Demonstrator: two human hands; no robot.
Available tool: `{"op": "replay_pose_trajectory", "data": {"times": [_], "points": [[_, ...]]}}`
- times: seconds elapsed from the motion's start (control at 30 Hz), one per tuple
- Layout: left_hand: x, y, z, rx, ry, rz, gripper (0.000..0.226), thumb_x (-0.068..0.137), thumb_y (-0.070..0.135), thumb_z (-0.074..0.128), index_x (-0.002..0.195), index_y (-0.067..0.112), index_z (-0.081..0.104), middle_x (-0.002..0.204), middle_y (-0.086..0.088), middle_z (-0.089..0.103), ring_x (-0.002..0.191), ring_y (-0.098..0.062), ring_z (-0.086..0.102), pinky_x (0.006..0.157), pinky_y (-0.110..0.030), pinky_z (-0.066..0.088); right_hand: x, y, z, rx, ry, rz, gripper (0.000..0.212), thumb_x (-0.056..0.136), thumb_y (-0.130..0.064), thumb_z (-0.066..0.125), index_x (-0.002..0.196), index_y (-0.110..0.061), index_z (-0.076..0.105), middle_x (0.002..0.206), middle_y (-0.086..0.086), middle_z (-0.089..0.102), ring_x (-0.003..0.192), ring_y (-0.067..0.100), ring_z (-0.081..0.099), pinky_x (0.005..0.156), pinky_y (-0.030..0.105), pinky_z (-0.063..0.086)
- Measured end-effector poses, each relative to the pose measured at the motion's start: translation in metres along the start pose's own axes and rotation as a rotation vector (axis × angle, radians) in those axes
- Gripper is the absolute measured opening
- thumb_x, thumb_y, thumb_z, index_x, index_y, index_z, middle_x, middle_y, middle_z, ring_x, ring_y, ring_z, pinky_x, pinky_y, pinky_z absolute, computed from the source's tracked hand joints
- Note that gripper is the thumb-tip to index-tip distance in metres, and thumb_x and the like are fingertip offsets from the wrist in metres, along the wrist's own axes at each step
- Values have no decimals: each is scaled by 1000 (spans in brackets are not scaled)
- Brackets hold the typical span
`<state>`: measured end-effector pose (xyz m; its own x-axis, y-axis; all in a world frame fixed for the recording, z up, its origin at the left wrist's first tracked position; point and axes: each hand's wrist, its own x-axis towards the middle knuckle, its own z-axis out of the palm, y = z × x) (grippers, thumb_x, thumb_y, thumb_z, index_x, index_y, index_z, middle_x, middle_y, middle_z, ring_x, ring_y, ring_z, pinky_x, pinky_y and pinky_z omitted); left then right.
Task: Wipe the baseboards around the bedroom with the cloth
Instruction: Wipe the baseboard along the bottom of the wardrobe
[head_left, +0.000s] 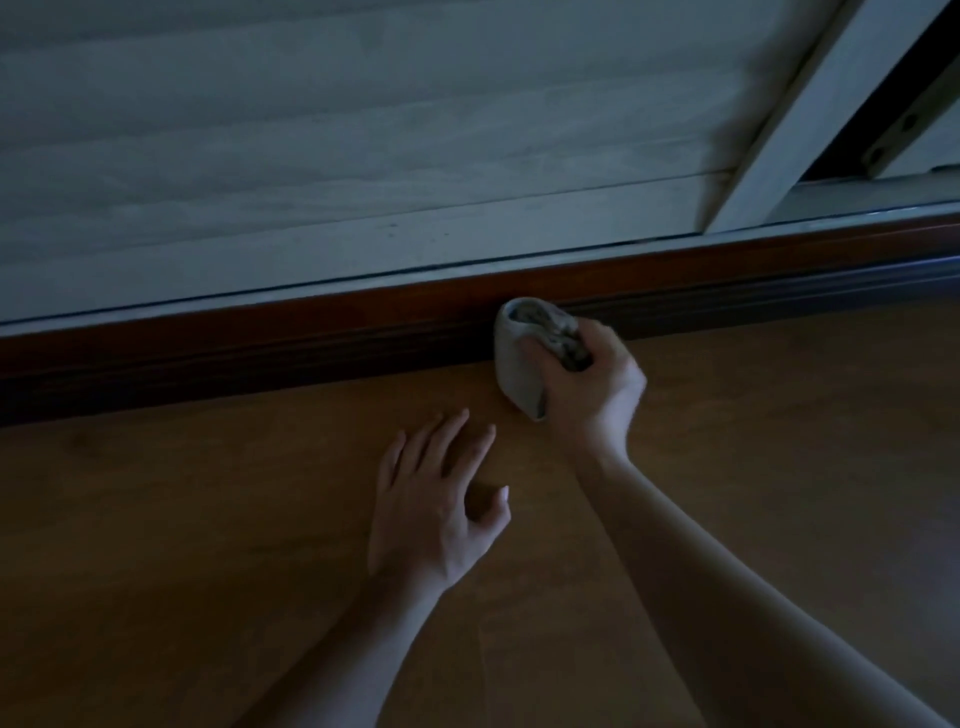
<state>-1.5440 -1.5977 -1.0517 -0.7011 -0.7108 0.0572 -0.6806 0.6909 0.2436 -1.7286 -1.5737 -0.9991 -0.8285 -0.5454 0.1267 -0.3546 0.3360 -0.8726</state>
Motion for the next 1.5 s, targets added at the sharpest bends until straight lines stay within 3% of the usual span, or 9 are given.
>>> {"op": "replay_pose_trajectory", "data": {"times": [0.1,0.27,0.63,0.73,0.93,1.0,1.17,1.3,1.5], "points": [[0,-1,1,6,10,-3,63,89,60,49,146,34,52,158,3,41,145,-20,36,123,-47,21,-3,-6,10,19,-38,-41,25,87,-32,78,106,-17,72,97,-10,65,81,-11,54,69,-1,37],[0,-1,3,0,39,14,62,90,60,49,146,34,52,157,2,42,146,-20,35,121,-48,24,4,11,-8,-9,85,68,28,86,-36,77,107,-18,72,97,-9,68,82,-7,57,69,1,39],[0,-2,3,16,44,12,61,91,60,47,145,32,54,156,1,43,145,-21,35,120,-50,25,17,17,-28,-11,5,58,30,86,-34,78,110,-18,71,99,-10,66,83,-10,56,67,-1,41],[0,-1,2,10,21,2,61,92,61,46,145,33,52,157,2,42,147,-20,33,121,-51,25,31,30,-54,-37,82,132,26,84,-38,78,105,-23,71,95,-11,67,86,5,63,74,14,51],[0,-3,3,17,9,4,61,93,61,44,147,34,51,158,2,40,149,-20,30,122,-50,22,43,38,-74,-4,188,212,24,83,-38,80,100,-23,72,93,-12,69,89,6,65,81,35,59],[0,-3,4,15,8,3,61,93,61,45,147,34,51,158,3,40,148,-20,31,121,-51,23,40,36,-67,8,155,190,22,83,-37,79,100,-25,72,94,-11,70,90,6,65,80,33,59],[0,-3,4,7,17,2,60,92,60,46,146,33,51,158,2,40,148,-20,32,121,-50,24,37,32,-54,-75,3,67,26,84,-38,79,104,-22,73,93,-10,69,83,1,62,64,4,42],[0,-4,4,6,1,11,60,93,61,44,147,34,50,159,3,39,148,-21,31,122,-50,22,47,42,-76,-89,73,102,26,84,-37,79,105,-23,72,95,-10,70,87,5,64,70,14,49],[0,-3,3,-2,-15,3,61,93,61,44,147,34,51,159,4,37,149,-20,29,123,-49,18,61,59,-105,-81,226,202,20,85,-36,77,100,-27,67,95,-8,68,89,7,64,73,15,50]]}}
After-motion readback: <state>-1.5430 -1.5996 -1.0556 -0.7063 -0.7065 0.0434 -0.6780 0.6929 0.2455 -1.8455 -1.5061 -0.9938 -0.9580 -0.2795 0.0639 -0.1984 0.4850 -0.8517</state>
